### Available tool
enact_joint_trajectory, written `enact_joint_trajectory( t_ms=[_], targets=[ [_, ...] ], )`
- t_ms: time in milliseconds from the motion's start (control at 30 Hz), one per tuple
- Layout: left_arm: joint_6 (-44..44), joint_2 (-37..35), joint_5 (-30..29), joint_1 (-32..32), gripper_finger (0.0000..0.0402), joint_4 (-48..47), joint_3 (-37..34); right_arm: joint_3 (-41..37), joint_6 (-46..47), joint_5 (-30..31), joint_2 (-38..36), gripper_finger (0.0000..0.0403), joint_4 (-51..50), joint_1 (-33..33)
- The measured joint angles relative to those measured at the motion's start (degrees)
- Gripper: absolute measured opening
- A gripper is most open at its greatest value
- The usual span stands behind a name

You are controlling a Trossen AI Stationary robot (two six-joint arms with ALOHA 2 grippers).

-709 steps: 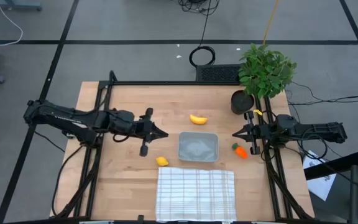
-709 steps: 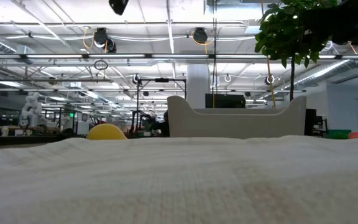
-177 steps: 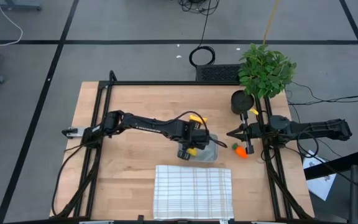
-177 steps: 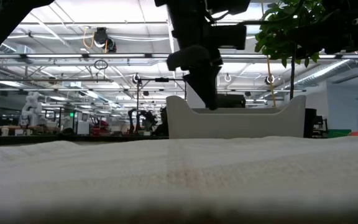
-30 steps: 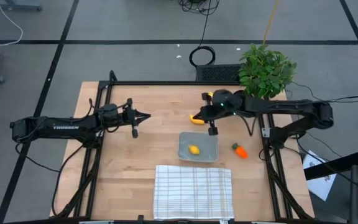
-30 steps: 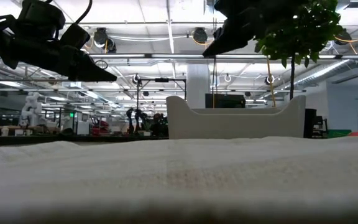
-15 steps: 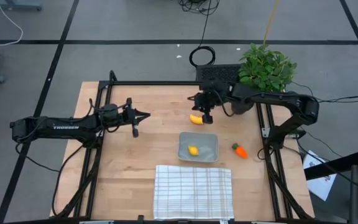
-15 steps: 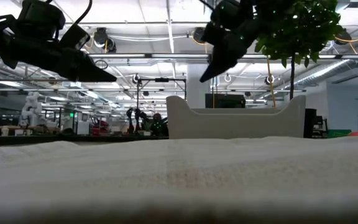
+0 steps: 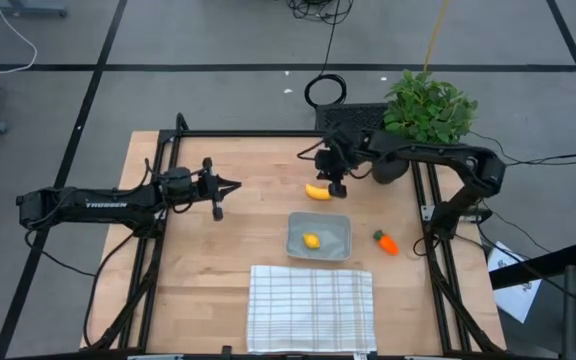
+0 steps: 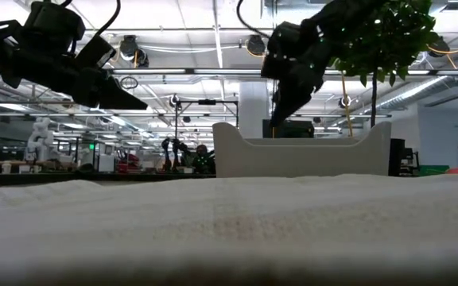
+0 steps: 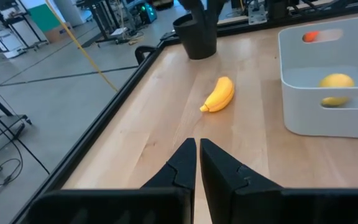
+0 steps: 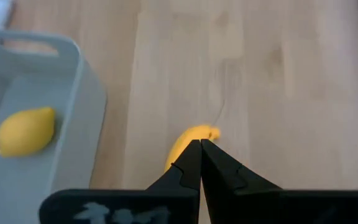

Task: Pick and placing Produce into tupperware
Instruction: Put the yellow banana into the gray bin

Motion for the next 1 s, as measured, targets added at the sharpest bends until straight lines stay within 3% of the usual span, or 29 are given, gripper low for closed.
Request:
enact_joint_trajectory(
  t_ms=[633,1000],
  targets=[
    [-0.02,0.0,-0.45,0.04,0.0026,-0.58,0.0,-0.02,-0.33,-1.58,7.72,0.0,0.07,0.0],
    [-0.39,0.02,-0.45,0.04,0.0026,-1.37,0.0,-0.04,2.24,-1.49,8.14,0.0007,-0.11,0.0]
  ],
)
